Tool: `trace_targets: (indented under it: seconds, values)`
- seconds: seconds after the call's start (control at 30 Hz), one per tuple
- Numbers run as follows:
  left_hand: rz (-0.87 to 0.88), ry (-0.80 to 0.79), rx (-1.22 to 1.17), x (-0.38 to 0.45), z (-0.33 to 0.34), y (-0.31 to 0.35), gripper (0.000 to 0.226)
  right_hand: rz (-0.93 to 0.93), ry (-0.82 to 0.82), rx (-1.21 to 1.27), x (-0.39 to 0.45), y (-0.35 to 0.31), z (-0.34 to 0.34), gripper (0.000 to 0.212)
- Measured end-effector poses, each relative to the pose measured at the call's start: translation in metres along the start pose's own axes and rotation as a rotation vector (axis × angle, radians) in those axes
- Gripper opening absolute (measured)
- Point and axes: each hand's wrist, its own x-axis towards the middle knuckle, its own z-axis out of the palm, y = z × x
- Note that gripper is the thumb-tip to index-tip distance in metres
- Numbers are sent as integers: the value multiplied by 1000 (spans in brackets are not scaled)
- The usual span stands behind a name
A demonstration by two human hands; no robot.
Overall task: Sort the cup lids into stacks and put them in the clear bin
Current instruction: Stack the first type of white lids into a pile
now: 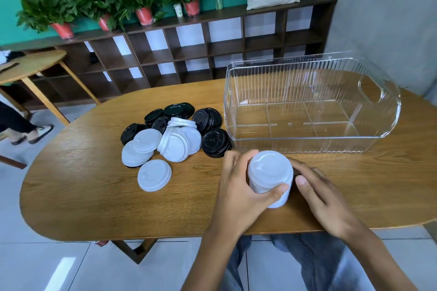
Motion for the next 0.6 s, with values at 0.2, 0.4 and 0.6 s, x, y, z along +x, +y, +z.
trace_targets:
  seconds: [0.2, 0.4, 0.6]
  values:
    - [-16, -8, 18, -1, 3, -3, 82, 9, 5, 22, 2, -1, 1, 46]
    - [-8, -18, 3, -3, 5, -6, 73, 30, 3, 10, 3, -2, 0, 45]
    - [-22, -38, -14, -3, 4, -7, 71, 31, -12, 14, 3, -2, -1, 51]
